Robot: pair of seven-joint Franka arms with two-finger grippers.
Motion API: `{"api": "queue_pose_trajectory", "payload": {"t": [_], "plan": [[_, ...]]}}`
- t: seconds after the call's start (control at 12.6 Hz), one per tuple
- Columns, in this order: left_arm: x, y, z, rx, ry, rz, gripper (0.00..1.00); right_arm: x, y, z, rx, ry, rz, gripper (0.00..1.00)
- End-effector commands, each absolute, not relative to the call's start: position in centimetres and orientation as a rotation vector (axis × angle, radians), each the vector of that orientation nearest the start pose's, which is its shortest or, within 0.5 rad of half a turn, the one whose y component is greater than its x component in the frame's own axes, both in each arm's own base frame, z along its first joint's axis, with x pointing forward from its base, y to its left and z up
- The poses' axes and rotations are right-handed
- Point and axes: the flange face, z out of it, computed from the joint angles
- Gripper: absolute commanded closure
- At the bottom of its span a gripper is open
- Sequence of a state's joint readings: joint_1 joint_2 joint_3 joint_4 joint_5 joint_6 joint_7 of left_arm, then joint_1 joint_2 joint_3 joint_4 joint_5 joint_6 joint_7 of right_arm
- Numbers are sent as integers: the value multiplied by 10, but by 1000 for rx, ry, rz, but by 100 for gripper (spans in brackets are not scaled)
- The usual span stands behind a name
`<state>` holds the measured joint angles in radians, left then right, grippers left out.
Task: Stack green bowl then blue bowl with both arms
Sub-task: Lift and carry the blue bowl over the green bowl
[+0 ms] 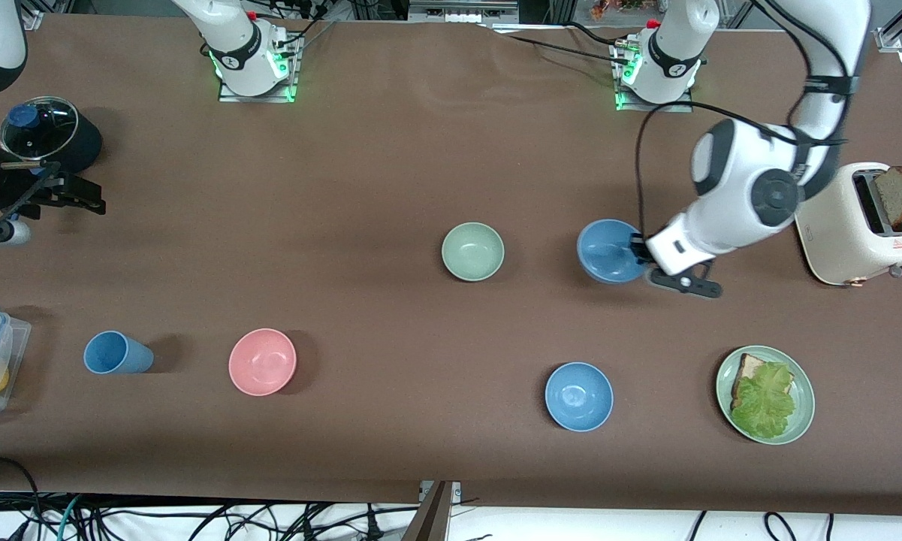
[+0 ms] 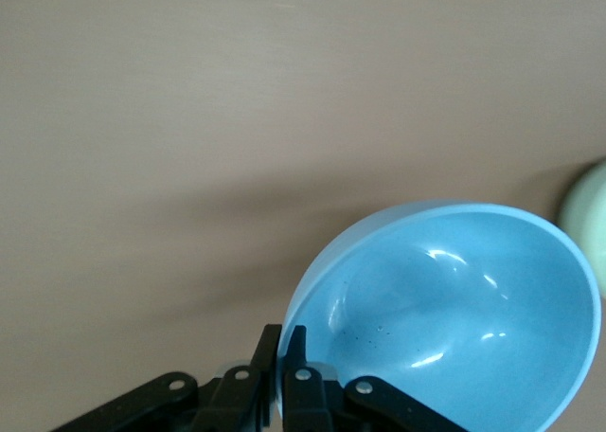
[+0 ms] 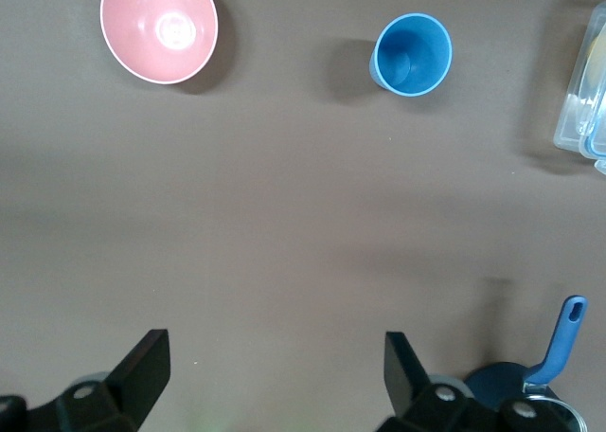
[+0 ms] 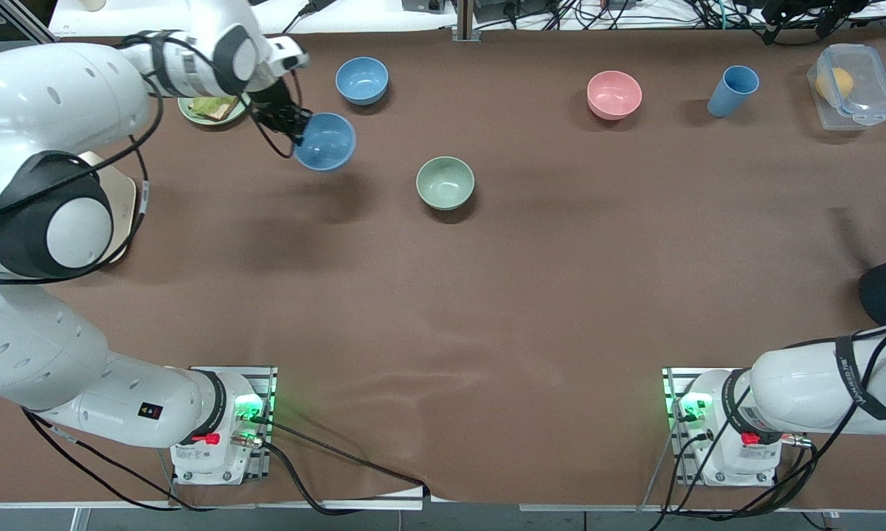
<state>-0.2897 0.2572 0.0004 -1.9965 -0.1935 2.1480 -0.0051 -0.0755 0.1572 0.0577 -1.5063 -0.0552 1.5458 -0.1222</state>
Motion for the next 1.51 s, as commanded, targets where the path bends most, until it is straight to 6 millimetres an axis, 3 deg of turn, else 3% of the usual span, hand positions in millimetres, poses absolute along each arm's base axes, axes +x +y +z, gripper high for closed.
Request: {"api": "queue_pose_trajectory", "payload": {"t": [0.0, 0.16, 0.64, 1.27, 1.43], "plan": [[550, -243, 319, -3344, 116, 311, 100, 592, -16, 568, -3182, -166, 176, 0], [550, -289, 315, -3364, 23, 343, 100, 593, -18, 569, -3176, -173, 173, 0], [541, -375, 273, -3319, -106, 417, 100, 593, -17, 569, -3178, -156, 173, 0], [541, -377, 236, -3304, -92, 416, 100, 593, -18, 570, -3177, -151, 170, 0], [540, -380, 235, -3307, -101, 416, 100, 593, -18, 570, -3177, -151, 168, 0]]}}
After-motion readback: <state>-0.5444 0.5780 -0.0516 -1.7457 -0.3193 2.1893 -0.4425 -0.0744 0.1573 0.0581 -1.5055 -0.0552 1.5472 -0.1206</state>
